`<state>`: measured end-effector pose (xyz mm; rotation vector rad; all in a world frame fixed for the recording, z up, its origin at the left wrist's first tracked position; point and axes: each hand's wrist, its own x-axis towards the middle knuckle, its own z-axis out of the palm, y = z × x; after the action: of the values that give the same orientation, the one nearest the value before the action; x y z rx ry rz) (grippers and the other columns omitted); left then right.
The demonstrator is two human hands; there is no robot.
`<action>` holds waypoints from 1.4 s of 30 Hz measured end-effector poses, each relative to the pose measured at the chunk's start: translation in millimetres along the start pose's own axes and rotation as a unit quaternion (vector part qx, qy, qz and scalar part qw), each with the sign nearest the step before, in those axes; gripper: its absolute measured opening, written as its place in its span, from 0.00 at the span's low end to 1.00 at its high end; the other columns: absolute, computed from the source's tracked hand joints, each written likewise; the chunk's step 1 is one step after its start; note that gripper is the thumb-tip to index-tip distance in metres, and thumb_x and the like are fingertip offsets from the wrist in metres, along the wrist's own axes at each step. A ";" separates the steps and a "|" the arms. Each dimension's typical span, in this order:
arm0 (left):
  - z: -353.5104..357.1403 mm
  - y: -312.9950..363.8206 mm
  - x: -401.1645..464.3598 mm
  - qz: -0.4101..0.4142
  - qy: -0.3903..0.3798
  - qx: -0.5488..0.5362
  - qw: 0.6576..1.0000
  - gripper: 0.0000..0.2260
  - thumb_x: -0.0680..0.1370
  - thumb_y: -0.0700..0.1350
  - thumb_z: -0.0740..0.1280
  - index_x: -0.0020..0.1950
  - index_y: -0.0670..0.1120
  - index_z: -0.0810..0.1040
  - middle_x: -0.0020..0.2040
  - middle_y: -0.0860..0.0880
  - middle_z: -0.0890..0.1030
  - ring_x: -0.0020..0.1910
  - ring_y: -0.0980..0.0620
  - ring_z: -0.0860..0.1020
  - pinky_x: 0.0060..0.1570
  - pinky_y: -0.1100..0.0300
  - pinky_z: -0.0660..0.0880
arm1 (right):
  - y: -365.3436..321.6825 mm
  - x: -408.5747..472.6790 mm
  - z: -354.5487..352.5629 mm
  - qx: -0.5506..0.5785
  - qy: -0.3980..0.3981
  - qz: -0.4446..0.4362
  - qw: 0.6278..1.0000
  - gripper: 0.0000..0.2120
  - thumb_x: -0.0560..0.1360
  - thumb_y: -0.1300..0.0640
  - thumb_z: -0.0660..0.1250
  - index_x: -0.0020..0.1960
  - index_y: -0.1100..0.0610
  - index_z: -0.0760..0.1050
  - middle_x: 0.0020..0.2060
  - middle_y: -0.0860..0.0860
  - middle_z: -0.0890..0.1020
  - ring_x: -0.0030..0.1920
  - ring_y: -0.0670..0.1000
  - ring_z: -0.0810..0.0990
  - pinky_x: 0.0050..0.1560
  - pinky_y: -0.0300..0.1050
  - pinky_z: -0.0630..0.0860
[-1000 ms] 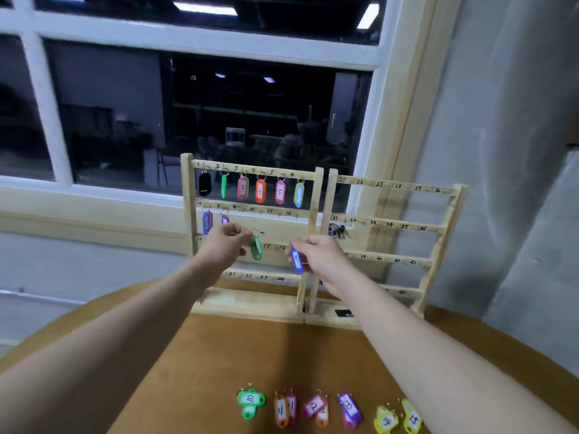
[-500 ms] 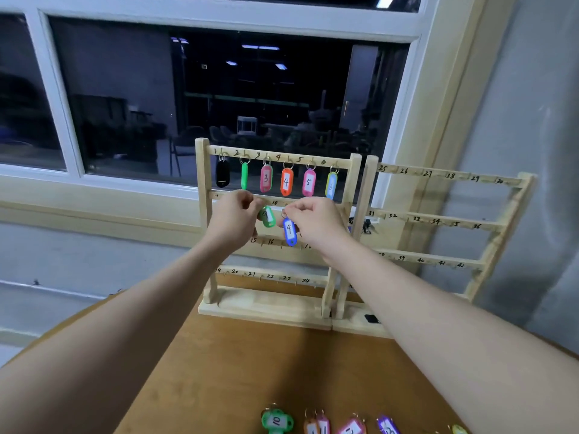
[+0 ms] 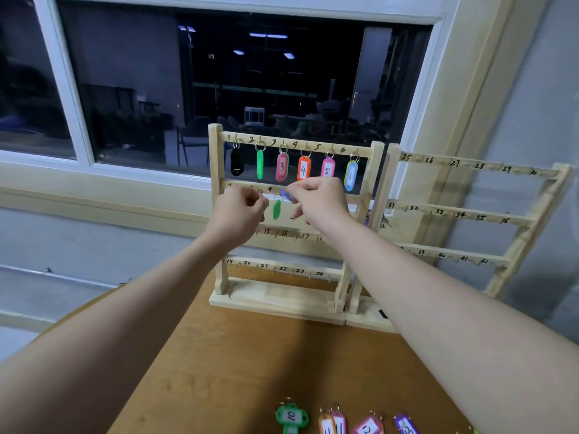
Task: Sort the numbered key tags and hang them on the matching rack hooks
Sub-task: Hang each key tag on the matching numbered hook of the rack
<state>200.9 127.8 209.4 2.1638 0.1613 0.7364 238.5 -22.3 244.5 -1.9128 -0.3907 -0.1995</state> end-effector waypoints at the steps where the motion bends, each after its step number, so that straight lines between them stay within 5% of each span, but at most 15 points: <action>1: -2.8 -2.9 -0.2 0.000 -0.003 -0.001 1.000 0.14 0.82 0.45 0.65 0.39 0.43 0.81 0.33 0.47 0.82 0.33 0.49 0.79 0.37 0.56 0.75 | -1.5 1.1 1.2 -0.002 0.002 0.006 1.000 0.09 0.79 0.58 0.67 0.43 0.53 0.84 0.33 0.50 0.83 0.30 0.48 0.82 0.29 0.38 0.70; 16: -23.8 -30.5 -19.5 0.012 -0.027 0.024 0.999 0.10 0.82 0.45 0.66 0.41 0.48 0.79 0.33 0.51 0.81 0.28 0.64 0.76 0.29 0.73 0.67 | -13.8 3.3 18.0 -0.022 0.009 0.031 0.999 0.11 0.76 0.62 0.65 0.39 0.56 0.83 0.25 0.46 0.79 0.22 0.48 0.77 0.22 0.35 0.67; 24: -21.6 -34.7 -26.5 0.019 -0.048 0.027 0.998 0.08 0.82 0.45 0.67 0.45 0.46 0.81 0.34 0.51 0.82 0.30 0.61 0.78 0.31 0.71 0.69 | -7.8 7.7 23.3 -0.059 0.028 0.050 0.997 0.11 0.77 0.62 0.64 0.40 0.54 0.83 0.28 0.48 0.84 0.24 0.49 0.80 0.27 0.41 0.72; 27: -17.8 -39.1 -31.9 0.012 -0.063 0.027 0.998 0.08 0.82 0.46 0.67 0.46 0.46 0.82 0.34 0.50 0.82 0.33 0.56 0.80 0.35 0.64 0.74 | -0.6 7.9 24.4 -0.084 0.028 0.045 0.995 0.12 0.79 0.61 0.62 0.43 0.55 0.84 0.29 0.48 0.84 0.24 0.49 0.80 0.28 0.42 0.77; 32: -12.6 -47.3 -48.3 0.012 -0.073 0.025 0.997 0.08 0.81 0.44 0.67 0.43 0.46 0.81 0.32 0.52 0.81 0.28 0.62 0.76 0.30 0.71 0.68 | 8.6 1.3 23.7 -0.086 0.016 0.018 0.996 0.09 0.80 0.58 0.64 0.47 0.53 0.83 0.29 0.49 0.84 0.25 0.50 0.82 0.35 0.47 0.83; 42: 17.1 -75.6 -151.6 -0.035 -0.158 -0.033 0.986 0.08 0.81 0.43 0.67 0.43 0.44 0.80 0.32 0.52 0.80 0.25 0.63 0.73 0.30 0.70 0.68 | 55.9 -71.7 -1.6 -0.120 -0.063 0.071 0.988 0.09 0.77 0.59 0.67 0.41 0.56 0.84 0.27 0.48 0.82 0.25 0.46 0.76 0.26 0.35 0.69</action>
<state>96.0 112.2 76.2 2.1668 0.0464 0.3473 192.0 -54.5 173.3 -2.1885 -0.3242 -0.0323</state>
